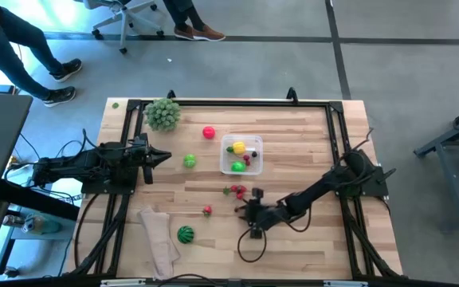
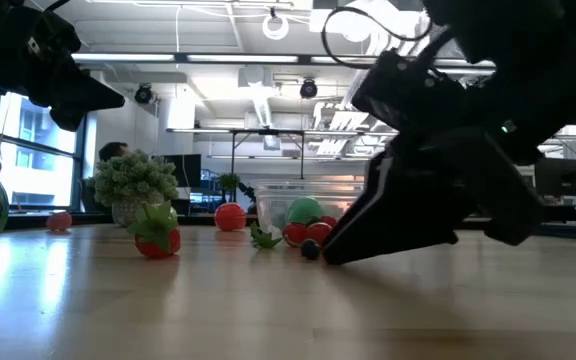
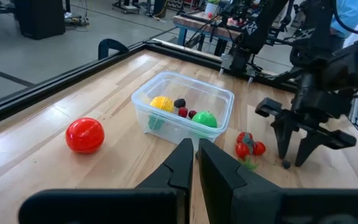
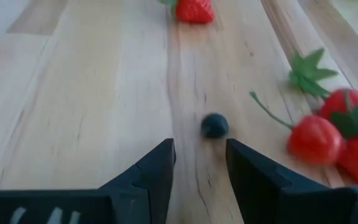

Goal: Pick and placing Produce into tupperware
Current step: Put the blueberry into the transparent container, then put the red cherry into the transparent container

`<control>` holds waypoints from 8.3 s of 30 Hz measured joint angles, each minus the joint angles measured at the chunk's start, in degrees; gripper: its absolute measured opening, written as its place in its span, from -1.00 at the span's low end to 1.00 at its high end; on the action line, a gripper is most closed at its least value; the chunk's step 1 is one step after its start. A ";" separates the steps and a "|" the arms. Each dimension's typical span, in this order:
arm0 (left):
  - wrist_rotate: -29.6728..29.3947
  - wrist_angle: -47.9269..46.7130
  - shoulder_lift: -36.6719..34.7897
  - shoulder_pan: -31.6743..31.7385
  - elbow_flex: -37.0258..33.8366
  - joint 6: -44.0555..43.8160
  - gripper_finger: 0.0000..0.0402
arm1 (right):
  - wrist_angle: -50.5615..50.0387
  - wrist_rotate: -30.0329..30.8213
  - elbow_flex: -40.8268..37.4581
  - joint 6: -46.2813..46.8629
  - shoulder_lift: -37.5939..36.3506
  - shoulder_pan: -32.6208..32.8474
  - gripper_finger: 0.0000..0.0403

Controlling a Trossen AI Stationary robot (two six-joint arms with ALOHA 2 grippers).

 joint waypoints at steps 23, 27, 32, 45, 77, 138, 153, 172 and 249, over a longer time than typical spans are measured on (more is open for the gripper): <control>0.00 0.00 -0.02 0.00 0.02 0.02 -0.92 | -3.48 -4.16 2.97 3.97 0.53 -3.63 -0.29; 0.00 -0.01 -0.02 0.01 0.00 0.01 -0.92 | -3.33 -4.40 2.94 3.97 0.57 -3.93 -0.29; 0.00 0.00 -0.01 0.01 0.00 0.01 -0.92 | -3.13 -4.90 2.94 3.97 0.59 -4.69 -0.30; 0.00 0.00 -0.02 0.00 0.00 0.02 -0.92 | -3.36 -4.96 2.94 3.97 0.60 -4.94 -0.32; 0.00 0.00 -0.01 0.02 0.00 0.00 -0.92 | -2.54 -7.59 2.83 2.39 0.08 -4.94 -0.71; 0.00 0.00 0.00 0.00 0.01 0.01 -0.92 | -51.86 -29.49 29.60 -12.98 -3.01 -37.83 -0.71; 0.00 0.00 0.00 0.00 0.00 0.02 -0.92 | -52.70 -30.16 28.43 -14.46 -2.68 -38.51 -0.71; 0.00 0.00 0.00 0.01 0.00 0.02 -0.92 | -53.00 -29.81 28.41 -14.02 -2.68 -39.30 -0.46; 0.00 -0.02 0.00 0.01 0.00 0.01 -0.92 | -16.90 -16.22 4.08 -14.48 -8.06 -13.09 -0.45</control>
